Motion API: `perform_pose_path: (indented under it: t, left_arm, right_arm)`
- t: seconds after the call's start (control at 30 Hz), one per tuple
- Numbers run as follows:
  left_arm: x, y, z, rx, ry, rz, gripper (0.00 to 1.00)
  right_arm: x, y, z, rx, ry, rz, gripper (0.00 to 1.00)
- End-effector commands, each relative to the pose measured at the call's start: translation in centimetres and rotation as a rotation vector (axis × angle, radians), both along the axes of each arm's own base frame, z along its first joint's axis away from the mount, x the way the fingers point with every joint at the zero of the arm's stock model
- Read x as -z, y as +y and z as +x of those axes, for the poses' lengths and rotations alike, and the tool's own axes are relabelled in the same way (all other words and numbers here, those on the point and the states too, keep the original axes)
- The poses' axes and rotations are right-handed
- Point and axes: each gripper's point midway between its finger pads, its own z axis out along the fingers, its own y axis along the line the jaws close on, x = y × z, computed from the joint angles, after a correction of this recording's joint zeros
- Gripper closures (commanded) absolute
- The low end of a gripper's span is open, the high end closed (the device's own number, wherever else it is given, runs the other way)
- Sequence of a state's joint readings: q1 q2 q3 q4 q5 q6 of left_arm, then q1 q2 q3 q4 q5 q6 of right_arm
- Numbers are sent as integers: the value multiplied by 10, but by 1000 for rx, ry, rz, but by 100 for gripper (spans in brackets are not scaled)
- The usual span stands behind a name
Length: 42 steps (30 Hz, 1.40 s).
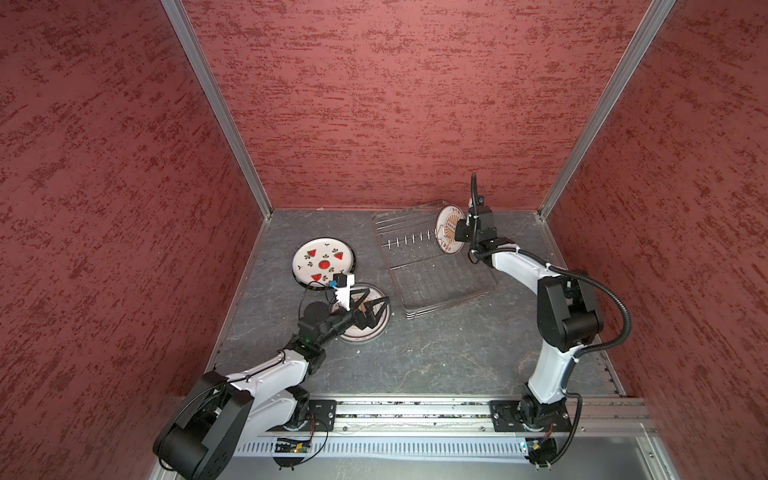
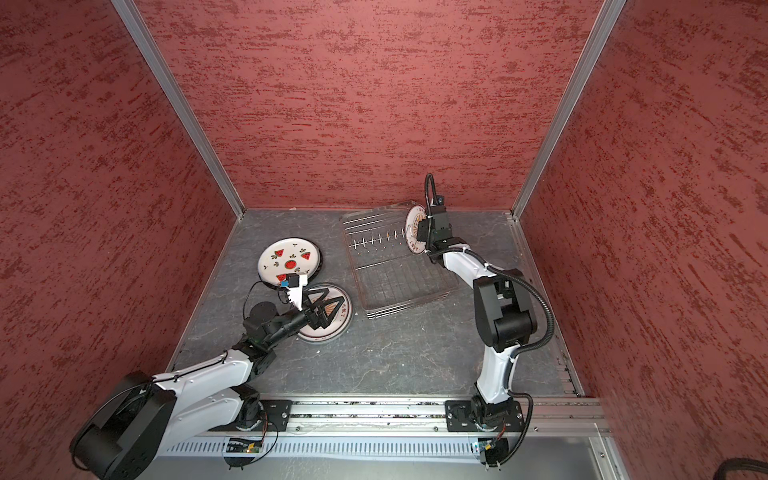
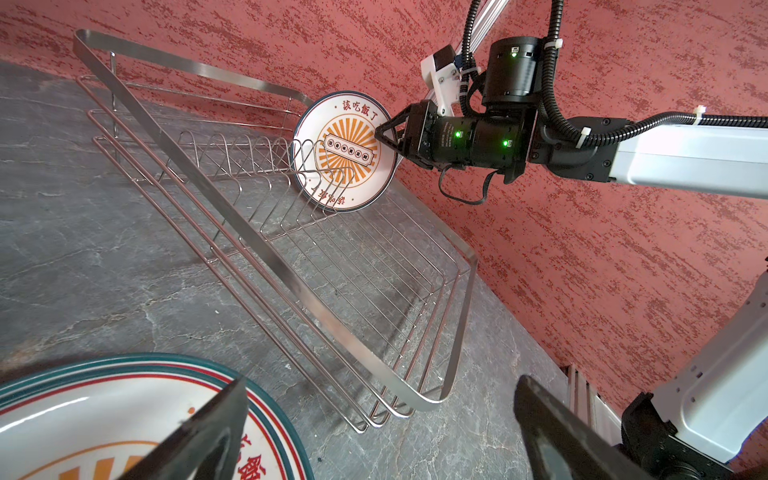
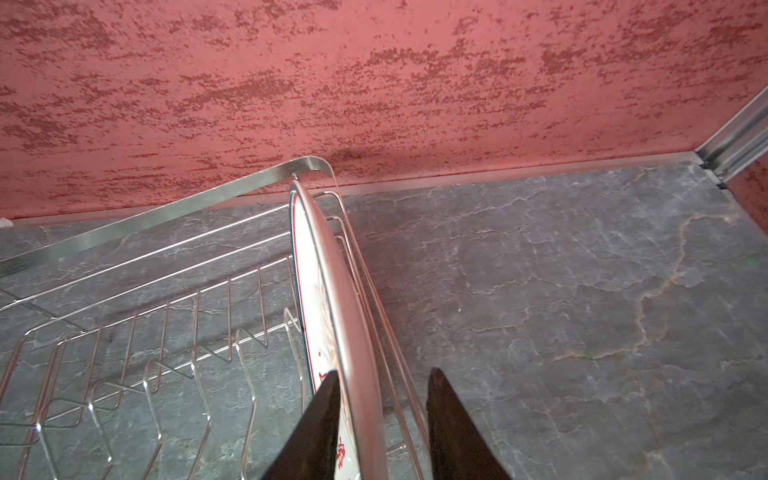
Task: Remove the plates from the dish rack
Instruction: 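Withdraw the left gripper while the right gripper moves to the last rack plate, then close the right gripper on the rim of the last sunburst plate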
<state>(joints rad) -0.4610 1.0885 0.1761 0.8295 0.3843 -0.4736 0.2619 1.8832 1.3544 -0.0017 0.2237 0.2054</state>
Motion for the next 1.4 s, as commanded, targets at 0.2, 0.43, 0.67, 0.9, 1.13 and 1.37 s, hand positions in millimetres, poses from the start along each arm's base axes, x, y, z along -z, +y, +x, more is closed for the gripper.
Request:
perform_pose_path:
  t: [0.2, 0.43, 0.67, 0.9, 1.13, 1.37]
  left_arm:
    - [-6, -1, 4, -1, -21, -3, 1]
    - [-4, -2, 6, -5, -8, -4, 1]
    - [-3, -3, 6, -2, -3, -8, 1]
    - [-5, 0, 4, -11, -7, -11, 1]
    - [-8, 1, 3, -14, -14, -15, 1]
    - [-8, 2, 2, -19, -18, -15, 1]
  right_arm:
    - [-1, 5, 12, 33, -3, -116, 76]
    - [1, 9, 11, 33, -6, -137, 82]
    - [-4, 13, 9, 32, -17, -148, 87]
    - [-19, 18, 3, 32, -51, -156, 89]
    - [-40, 19, -3, 57, -100, -184, 92]
    - [-58, 19, -12, 65, -136, -191, 92]
